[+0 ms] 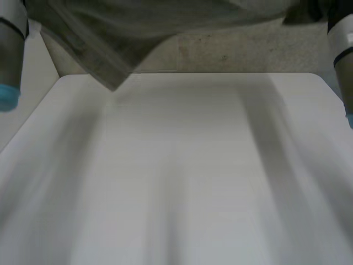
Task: Fold the towel.
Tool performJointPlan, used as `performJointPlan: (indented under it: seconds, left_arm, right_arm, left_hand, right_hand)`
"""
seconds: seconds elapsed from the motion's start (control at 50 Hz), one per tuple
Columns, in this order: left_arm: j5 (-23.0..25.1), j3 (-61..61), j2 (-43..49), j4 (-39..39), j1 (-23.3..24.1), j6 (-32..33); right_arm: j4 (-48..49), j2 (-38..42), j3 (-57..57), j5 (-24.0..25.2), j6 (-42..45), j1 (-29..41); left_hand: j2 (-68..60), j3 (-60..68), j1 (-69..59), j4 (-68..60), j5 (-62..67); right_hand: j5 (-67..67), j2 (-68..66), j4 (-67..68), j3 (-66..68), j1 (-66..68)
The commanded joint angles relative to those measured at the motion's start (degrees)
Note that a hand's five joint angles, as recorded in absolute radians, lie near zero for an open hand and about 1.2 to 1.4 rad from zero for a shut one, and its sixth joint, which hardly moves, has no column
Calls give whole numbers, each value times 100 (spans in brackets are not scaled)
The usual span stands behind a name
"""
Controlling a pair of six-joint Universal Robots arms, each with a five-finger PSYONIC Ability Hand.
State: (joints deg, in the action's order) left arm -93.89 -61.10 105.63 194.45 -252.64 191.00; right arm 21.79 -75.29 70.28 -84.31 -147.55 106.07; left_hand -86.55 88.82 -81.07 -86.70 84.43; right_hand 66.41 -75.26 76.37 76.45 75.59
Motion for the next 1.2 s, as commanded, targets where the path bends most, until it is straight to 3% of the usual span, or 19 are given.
performJointPlan:
  seconds: [0.02, 0.16, 0.2, 0.36, 0.48, 0.5, 0.52, 0.56, 0.68, 0.72, 0.82, 1.02, 1.2]
  left_arm:
    - [160, -1462, 10, 66, -48, 87]
    - [670, -2802, 160, 409, -215, 271]
    - [810, -3362, 396, 680, -224, 595]
    - [881, -4365, 599, 849, -320, 1606]
    - [890, -4674, 520, 857, -426, 1730]
    - [890, -4674, 520, 857, -426, 1730]
    - [881, -4665, 520, 857, -435, 1730]
    - [890, -4657, 511, 857, -435, 1730]
    - [881, -4516, 520, 857, -383, 1722]
    - [872, -4446, 520, 857, -356, 1704]
    - [855, -4208, 529, 849, -312, 1660]
    - [811, -3252, 809, 822, -119, 1423]
    - [784, -2644, 1364, 796, 40, 1256]
  right_arm:
    - [-1421, 523, 205, 81, 24, -34]
    - [-1888, 1111, 697, 310, 33, -43]
    - [-1898, 1298, 794, 363, 24, -43]
    - [-1994, 1869, 1076, 442, 7, -34]
    - [-2319, 1746, 1093, 573, 7, -235]
    - [-2389, 1720, 1050, 626, -2, -288]
    - [-2390, 1719, 1049, 627, -2, -289]
    - [-2416, 1719, 962, 688, -2, -341]
    - [-2425, 1904, 575, 565, -2, -438]
    - [-2434, 2202, 365, 303, -72, -596]
    - [-2416, 2151, 294, 82, -204, -623]
    - [-2258, 1658, 162, 266, -635, -658]
    - [-2118, 2457, -31, 223, -635, -623]
  left_hand:
    - [655, -882, 107, 670, -1443]
    - [655, -882, 107, 670, -1443]
    - [655, -882, 107, 670, -1443]
    - [655, -882, 107, 670, -1443]
    - [655, -882, 107, 670, -1443]
    - [655, -882, 107, 670, -1443]
    - [655, -882, 107, 670, -1443]
    - [655, -882, 107, 670, -1443]
    - [655, -882, 107, 670, -1443]
    - [655, -882, 107, 670, -1443]
    - [655, -882, 107, 670, -1443]
    - [655, -882, 107, 670, -1443]
    - [655, -882, 107, 670, -1443]
  right_hand:
    - [359, -474, 363, 355, 441]
    - [359, -474, 363, 355, 441]
    - [359, -474, 363, 355, 441]
    - [359, -474, 363, 355, 441]
    - [332, -447, 336, 328, 413]
    - [-717, 603, -713, -722, -636]
    - [-728, 613, -724, -732, -647]
    - [-2622, 2507, -2618, -2626, -2541]
    - [-4412, 4297, -4408, -4416, -4331]
    - [-5132, 5018, -5128, -5137, -5051]
    - [-5286, 5172, -5283, -5291, -5205]
    - [-5135, 5020, -5131, -5139, -5054]
    - [-5118, 5004, -5114, -5123, -5037]
